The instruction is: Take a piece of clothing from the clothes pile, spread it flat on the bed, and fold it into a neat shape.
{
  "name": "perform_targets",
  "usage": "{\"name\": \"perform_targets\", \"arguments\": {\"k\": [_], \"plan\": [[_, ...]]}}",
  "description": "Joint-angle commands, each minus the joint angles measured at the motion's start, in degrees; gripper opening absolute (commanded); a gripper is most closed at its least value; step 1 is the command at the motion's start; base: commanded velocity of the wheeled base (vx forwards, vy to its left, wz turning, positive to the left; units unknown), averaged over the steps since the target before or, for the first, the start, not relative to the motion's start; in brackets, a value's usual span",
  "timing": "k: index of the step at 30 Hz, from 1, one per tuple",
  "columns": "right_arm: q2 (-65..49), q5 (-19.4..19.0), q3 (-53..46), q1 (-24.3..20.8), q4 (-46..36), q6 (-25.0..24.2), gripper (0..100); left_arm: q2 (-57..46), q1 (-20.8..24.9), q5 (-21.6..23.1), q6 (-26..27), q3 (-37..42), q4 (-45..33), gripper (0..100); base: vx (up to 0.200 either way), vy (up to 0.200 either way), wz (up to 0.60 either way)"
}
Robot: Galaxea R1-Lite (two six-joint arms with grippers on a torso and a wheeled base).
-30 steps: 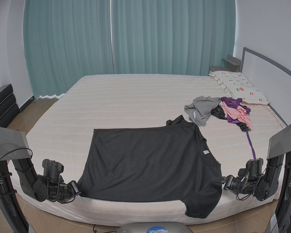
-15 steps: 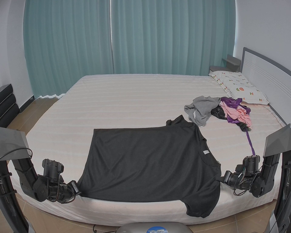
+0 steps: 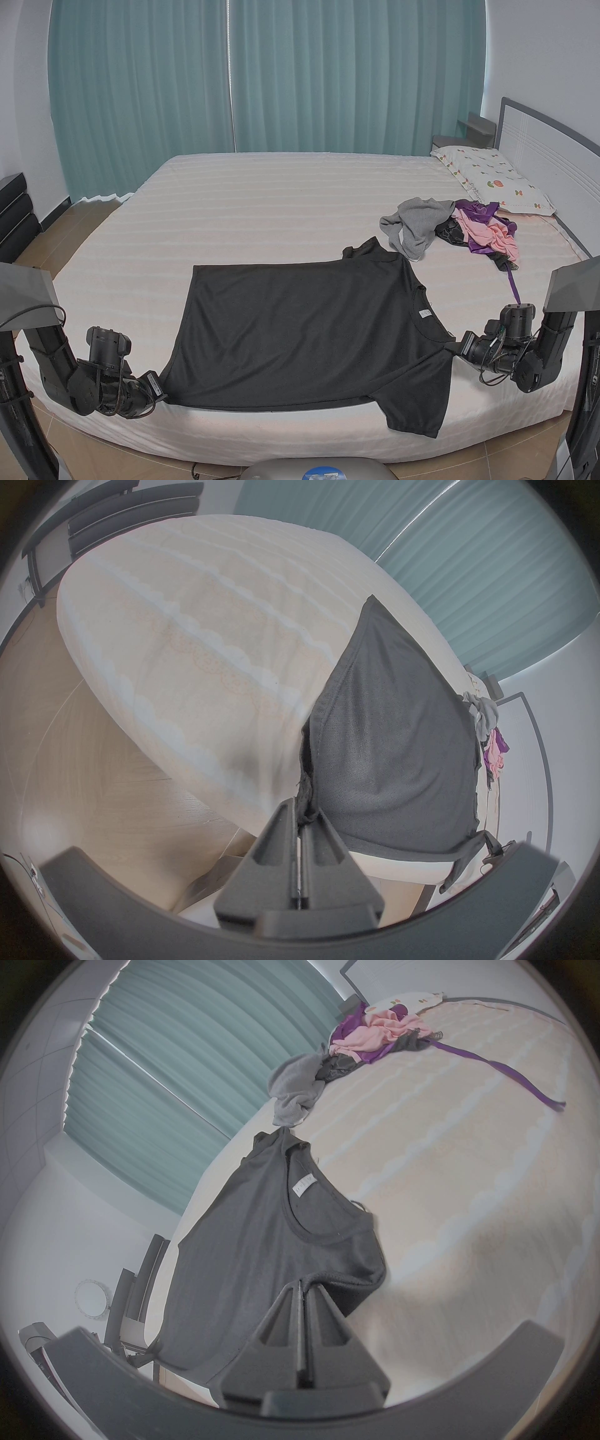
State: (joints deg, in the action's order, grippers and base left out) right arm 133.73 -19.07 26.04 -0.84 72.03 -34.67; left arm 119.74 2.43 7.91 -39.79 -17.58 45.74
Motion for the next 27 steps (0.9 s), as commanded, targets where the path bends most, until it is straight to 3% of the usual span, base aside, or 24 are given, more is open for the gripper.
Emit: {"name": "perform_targets", "arguments": {"k": [1, 4, 5, 15, 18, 20, 21, 27], "plan": [[0.1, 0.0, 1.5, -0.2, -0.1, 0.0, 0, 0.1, 0.0, 0.0, 0.0, 0.0, 0.0, 0, 0.000, 0.000, 0.00], [0.9, 0.0, 2.3, -0.6, -0.9, 0.0, 0, 0.1, 0.0, 0.0, 0.0, 0.0, 0.0, 0, 0.000, 0.000, 0.00], [1.1, 0.0, 2.7, -0.7, -1.5, 0.0, 100, 0.1, 0.0, 0.0, 0.0, 0.0, 0.0, 0, 0.000, 0.000, 0.00], [-2.6, -1.2, 0.0, 1.4, -1.8, 0.7, 100, 0.1, 0.1, 0.0, 0.0, 0.0, 0.0, 0, 0.000, 0.000, 0.00], [-4.8, -6.2, -5.1, 2.5, -0.8, 6.0, 100, 0.0, 0.0, 0.0, 0.0, 0.0, 0.0, 0, 0.000, 0.000, 0.00], [-4.9, -6.7, -5.6, 2.6, -0.8, 6.5, 100, 0.0, 0.1, 0.0, 0.0, 0.0, 0.0, 0, 0.000, 0.000, 0.00], [-5.2, -10.7, -10.1, 3.7, 1.4, 11.6, 100, 0.0, 0.0, 0.0, 0.0, 0.0, 0.0, 0, 0.000, 0.000, 0.00], [-2.9, -14.1, -16.6, 3.6, 5.5, 16.7, 100, -0.3, 0.0, 0.0, 0.0, 0.0, -0.1, 0, 0.000, 0.000, 0.00]]}}
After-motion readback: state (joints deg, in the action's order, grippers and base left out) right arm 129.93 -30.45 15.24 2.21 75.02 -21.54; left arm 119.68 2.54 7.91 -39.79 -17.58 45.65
